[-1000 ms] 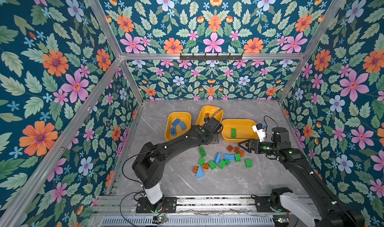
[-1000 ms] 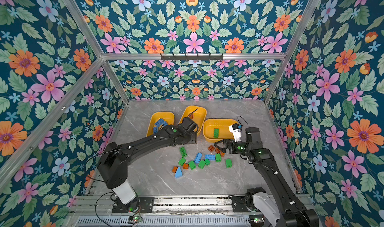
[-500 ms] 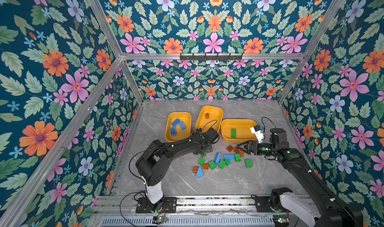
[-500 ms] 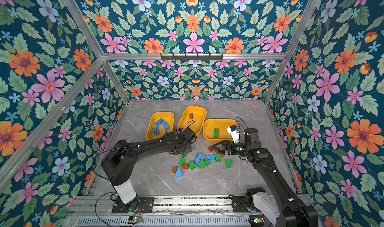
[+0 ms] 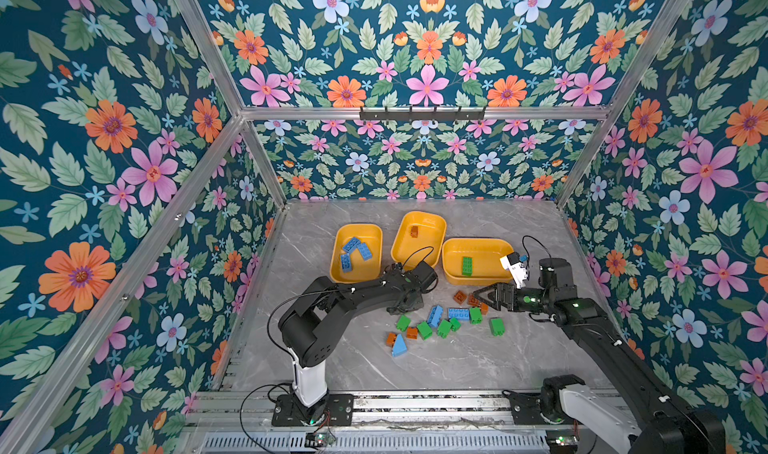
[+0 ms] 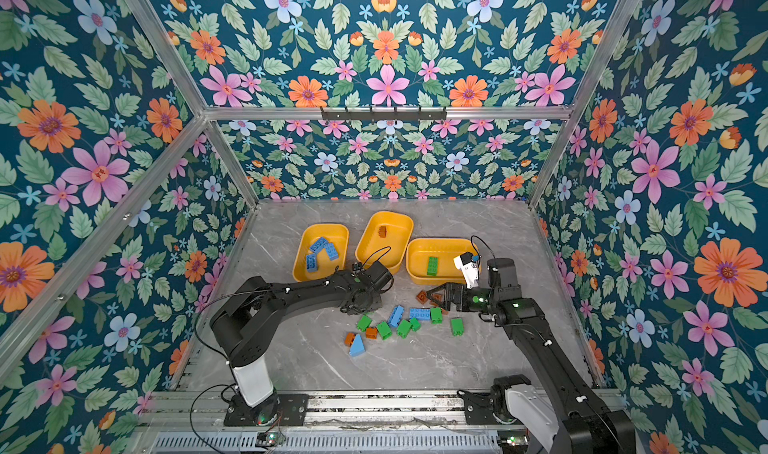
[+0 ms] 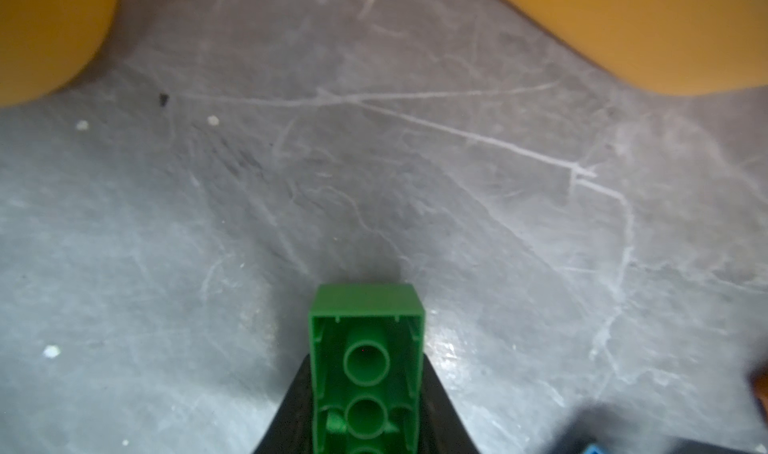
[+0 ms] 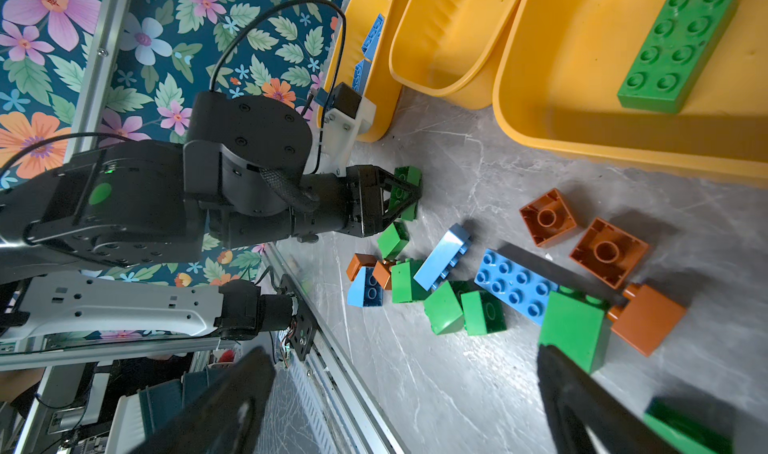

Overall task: Sort the legos into containers by color
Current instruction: 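Carry second green brick into the bin nearest right gripper, release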

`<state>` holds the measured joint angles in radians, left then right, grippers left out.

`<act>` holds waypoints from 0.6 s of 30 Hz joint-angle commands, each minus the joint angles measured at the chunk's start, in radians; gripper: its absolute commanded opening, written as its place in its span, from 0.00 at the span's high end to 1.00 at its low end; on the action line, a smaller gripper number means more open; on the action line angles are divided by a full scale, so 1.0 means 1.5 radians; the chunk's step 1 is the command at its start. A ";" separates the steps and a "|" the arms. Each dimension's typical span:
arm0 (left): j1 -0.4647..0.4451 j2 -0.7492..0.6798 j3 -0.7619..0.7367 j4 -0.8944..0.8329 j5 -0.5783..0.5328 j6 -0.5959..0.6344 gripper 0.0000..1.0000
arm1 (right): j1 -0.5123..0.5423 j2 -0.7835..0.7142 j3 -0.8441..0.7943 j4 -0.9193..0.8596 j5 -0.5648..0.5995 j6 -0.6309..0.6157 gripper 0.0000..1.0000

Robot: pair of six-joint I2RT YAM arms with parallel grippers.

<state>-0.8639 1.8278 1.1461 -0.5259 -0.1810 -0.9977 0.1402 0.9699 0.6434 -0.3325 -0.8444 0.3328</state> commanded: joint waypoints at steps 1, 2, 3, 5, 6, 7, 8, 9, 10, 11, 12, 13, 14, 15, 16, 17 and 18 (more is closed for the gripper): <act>0.001 -0.007 0.035 -0.028 -0.015 0.034 0.71 | 0.001 -0.001 0.008 0.001 0.003 -0.011 0.01; 0.001 -0.009 0.050 -0.037 -0.018 0.045 0.71 | 0.001 -0.002 0.012 -0.003 0.011 -0.011 0.01; 0.001 -0.010 0.074 -0.048 -0.021 0.061 0.72 | 0.001 -0.003 0.016 -0.006 0.018 -0.011 0.01; 0.001 -0.008 0.123 -0.065 -0.026 0.094 0.72 | 0.001 -0.003 0.024 -0.007 0.029 -0.011 0.01; 0.001 -0.004 0.153 -0.074 -0.027 0.115 0.72 | 0.001 -0.002 0.028 -0.007 0.032 -0.010 0.01; 0.001 0.002 0.183 -0.080 -0.028 0.139 0.72 | 0.000 0.000 0.031 -0.007 0.034 -0.010 0.01; 0.001 0.007 0.207 -0.079 -0.024 0.161 0.72 | 0.000 0.002 0.034 -0.007 0.035 -0.008 0.01; 0.001 0.013 0.235 -0.074 -0.015 0.186 0.73 | 0.000 0.003 0.036 -0.007 0.038 -0.009 0.01; 0.001 0.022 0.260 -0.063 -0.004 0.211 0.73 | -0.001 0.003 0.038 -0.007 0.039 -0.009 0.01; 0.002 0.031 0.282 -0.055 0.005 0.233 0.73 | -0.001 0.003 0.040 -0.007 0.041 -0.008 0.01; 0.003 0.045 0.306 -0.051 0.015 0.253 0.73 | -0.002 0.003 0.041 -0.007 0.043 -0.008 0.01; 0.004 0.061 0.334 -0.045 0.027 0.272 0.73 | -0.003 0.003 0.042 -0.006 0.044 -0.007 0.01; 0.004 0.076 0.354 -0.040 0.039 0.285 0.72 | -0.004 0.003 0.043 -0.007 0.045 -0.006 0.01; 0.005 0.091 0.376 -0.034 0.052 0.295 0.72 | -0.005 0.002 0.045 -0.008 0.047 -0.006 0.01; 0.005 0.111 0.397 -0.025 0.063 0.304 0.72 | -0.005 0.000 0.046 -0.010 0.048 -0.006 0.01; 0.005 0.127 0.415 -0.017 0.071 0.310 0.72 | -0.006 -0.001 0.046 -0.011 0.050 -0.006 0.01; 0.006 0.146 0.436 -0.009 0.080 0.316 0.72 | -0.006 -0.002 0.047 -0.012 0.051 -0.006 0.01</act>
<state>-0.8574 2.0052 1.7493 -0.5713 -0.1177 -0.6075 0.1318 0.9722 0.7059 -0.3435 -0.7807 0.3328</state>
